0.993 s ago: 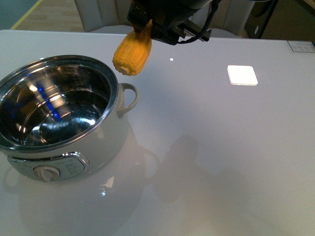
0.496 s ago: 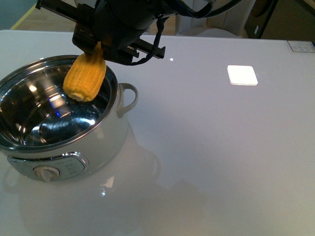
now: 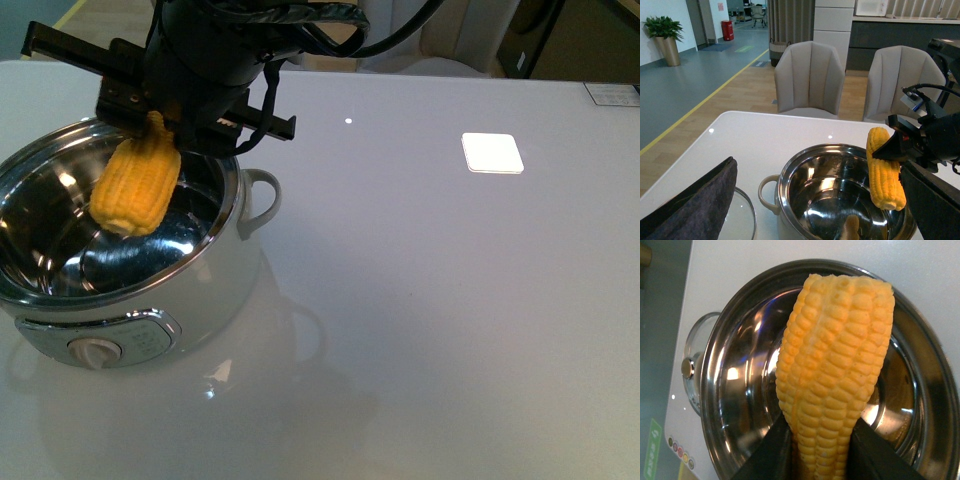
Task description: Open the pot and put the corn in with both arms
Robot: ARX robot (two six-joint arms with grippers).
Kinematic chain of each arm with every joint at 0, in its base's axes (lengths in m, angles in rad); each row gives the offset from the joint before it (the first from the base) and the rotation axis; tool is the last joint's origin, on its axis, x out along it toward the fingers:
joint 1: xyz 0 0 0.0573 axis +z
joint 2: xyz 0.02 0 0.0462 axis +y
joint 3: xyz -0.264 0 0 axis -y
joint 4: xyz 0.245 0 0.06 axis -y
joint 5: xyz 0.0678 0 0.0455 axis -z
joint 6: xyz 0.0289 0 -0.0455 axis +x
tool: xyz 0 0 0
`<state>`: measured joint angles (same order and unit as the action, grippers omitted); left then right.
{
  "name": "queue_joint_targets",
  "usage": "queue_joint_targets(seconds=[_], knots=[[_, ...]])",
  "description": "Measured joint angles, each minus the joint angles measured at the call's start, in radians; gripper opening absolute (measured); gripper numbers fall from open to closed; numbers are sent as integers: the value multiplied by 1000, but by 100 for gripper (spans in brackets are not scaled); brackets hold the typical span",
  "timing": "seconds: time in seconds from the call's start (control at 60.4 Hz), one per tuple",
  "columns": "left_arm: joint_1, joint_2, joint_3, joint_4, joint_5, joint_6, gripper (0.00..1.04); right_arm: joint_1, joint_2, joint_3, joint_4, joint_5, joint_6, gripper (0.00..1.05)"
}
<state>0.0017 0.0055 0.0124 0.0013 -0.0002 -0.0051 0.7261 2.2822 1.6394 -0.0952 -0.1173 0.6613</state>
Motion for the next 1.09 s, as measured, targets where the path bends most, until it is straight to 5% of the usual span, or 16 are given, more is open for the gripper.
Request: queue_joint_targets(seconds=[0.463, 0.695, 1.092], knots=[[0, 0, 0, 0, 0, 0, 98, 20, 2, -2, -11, -6, -3, 97], [0, 0, 0, 0, 0, 0, 98, -17, -41, -106, 60, 44, 2, 96], [0, 0, 0, 0, 0, 0, 98, -243, -451, -499, 214, 243, -110, 96]])
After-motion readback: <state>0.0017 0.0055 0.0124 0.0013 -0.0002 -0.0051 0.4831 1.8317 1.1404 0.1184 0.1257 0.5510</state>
